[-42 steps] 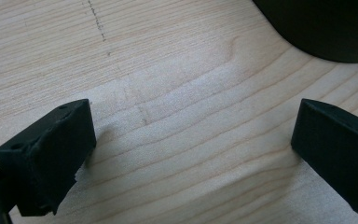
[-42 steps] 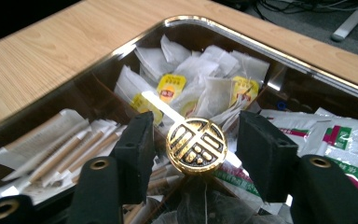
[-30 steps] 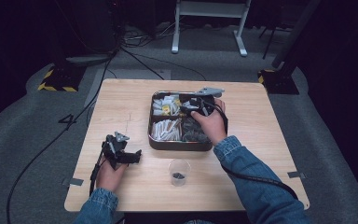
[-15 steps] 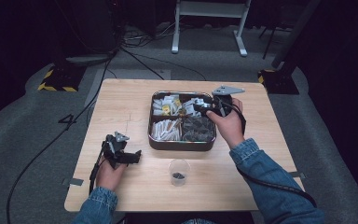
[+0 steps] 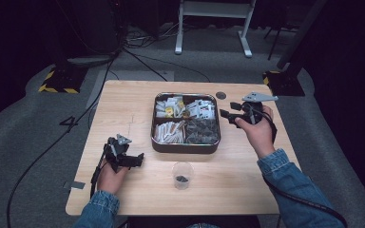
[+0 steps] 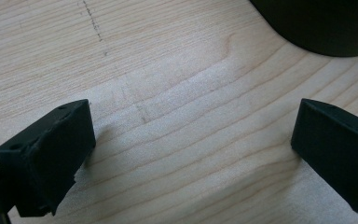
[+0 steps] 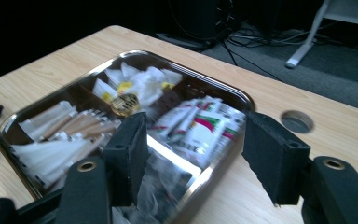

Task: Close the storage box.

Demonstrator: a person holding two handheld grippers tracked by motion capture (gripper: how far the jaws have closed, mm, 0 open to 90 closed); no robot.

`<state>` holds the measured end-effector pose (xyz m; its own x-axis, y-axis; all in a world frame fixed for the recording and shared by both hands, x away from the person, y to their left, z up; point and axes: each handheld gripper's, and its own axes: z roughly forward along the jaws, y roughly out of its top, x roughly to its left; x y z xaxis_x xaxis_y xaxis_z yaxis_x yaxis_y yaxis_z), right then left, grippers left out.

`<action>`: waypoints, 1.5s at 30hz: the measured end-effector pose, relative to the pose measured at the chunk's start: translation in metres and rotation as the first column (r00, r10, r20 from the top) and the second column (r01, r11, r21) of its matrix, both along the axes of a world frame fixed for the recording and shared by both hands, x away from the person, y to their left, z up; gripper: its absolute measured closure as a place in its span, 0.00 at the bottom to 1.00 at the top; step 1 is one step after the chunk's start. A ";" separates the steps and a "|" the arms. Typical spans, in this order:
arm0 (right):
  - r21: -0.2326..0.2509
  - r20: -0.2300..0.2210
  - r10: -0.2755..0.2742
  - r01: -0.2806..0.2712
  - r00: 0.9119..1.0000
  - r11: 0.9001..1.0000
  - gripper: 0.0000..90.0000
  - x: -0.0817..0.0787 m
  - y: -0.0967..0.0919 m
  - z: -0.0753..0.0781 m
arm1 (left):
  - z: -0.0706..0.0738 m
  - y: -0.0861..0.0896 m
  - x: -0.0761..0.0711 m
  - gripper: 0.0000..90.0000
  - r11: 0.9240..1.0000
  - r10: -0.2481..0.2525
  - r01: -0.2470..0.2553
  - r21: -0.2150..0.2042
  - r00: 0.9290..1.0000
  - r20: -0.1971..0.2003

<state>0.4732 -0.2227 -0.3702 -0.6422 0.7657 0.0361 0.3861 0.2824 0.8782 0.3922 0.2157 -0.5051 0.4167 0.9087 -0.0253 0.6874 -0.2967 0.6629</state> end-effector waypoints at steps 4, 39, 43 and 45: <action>-0.018 -0.003 -0.023 0.022 1.000 1.000 0.45 -0.006 -0.018 0.000 | 0.000 0.002 0.000 0.00 1.000 -0.025 0.025 -0.001 1.000 0.001; -0.080 -0.139 -0.156 0.146 0.978 0.986 0.41 -0.043 -0.116 -0.085 | 0.000 0.004 0.003 0.00 0.999 -0.043 0.043 0.000 0.999 0.000; -0.104 -0.161 -0.149 0.134 0.976 0.986 0.40 -0.045 -0.120 -0.098 | 0.000 0.004 0.003 0.00 0.999 -0.042 0.042 -0.001 0.999 0.001; -0.129 -0.165 -0.147 0.126 0.975 0.984 0.40 -0.047 -0.121 -0.106 | 0.000 0.004 0.003 0.00 0.999 -0.041 0.041 -0.001 0.999 0.002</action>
